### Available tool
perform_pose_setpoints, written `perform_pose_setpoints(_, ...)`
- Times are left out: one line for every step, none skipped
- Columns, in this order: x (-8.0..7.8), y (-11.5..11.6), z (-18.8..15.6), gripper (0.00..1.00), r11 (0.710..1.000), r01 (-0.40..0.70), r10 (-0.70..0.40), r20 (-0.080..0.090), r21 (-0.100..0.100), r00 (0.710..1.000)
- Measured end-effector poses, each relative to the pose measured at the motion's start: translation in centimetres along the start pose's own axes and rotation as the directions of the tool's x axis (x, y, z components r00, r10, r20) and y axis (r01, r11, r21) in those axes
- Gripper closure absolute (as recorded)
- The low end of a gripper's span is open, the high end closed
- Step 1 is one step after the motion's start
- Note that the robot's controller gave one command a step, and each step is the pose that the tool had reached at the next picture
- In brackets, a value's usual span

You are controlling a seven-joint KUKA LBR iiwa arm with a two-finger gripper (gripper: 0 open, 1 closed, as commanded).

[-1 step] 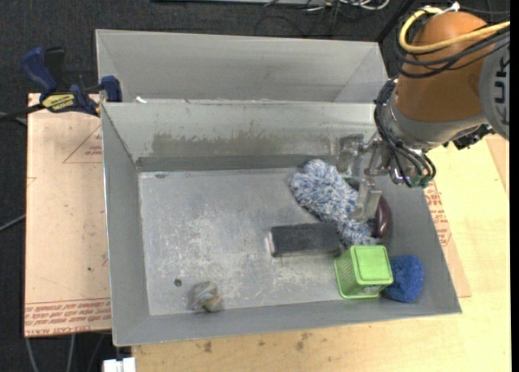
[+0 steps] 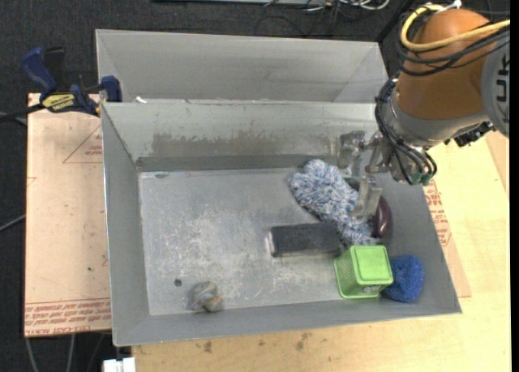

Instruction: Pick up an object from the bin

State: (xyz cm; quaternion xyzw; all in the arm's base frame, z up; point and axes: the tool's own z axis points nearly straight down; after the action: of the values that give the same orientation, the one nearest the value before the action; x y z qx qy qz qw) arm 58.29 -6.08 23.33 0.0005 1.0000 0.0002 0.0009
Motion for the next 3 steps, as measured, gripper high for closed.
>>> perform_pose_setpoints(0.4,1.8,1.9,0.00,1.000,-0.012,0.012,0.004,0.001,1.000)
perform_pose_setpoints(-0.4,4.1,3.5,0.00,0.994,-0.109,0.109,-0.001,-0.001,0.994)
perform_pose_setpoints(0.4,5.0,4.5,0.00,0.992,-0.126,0.126,0.000,-0.001,0.992)
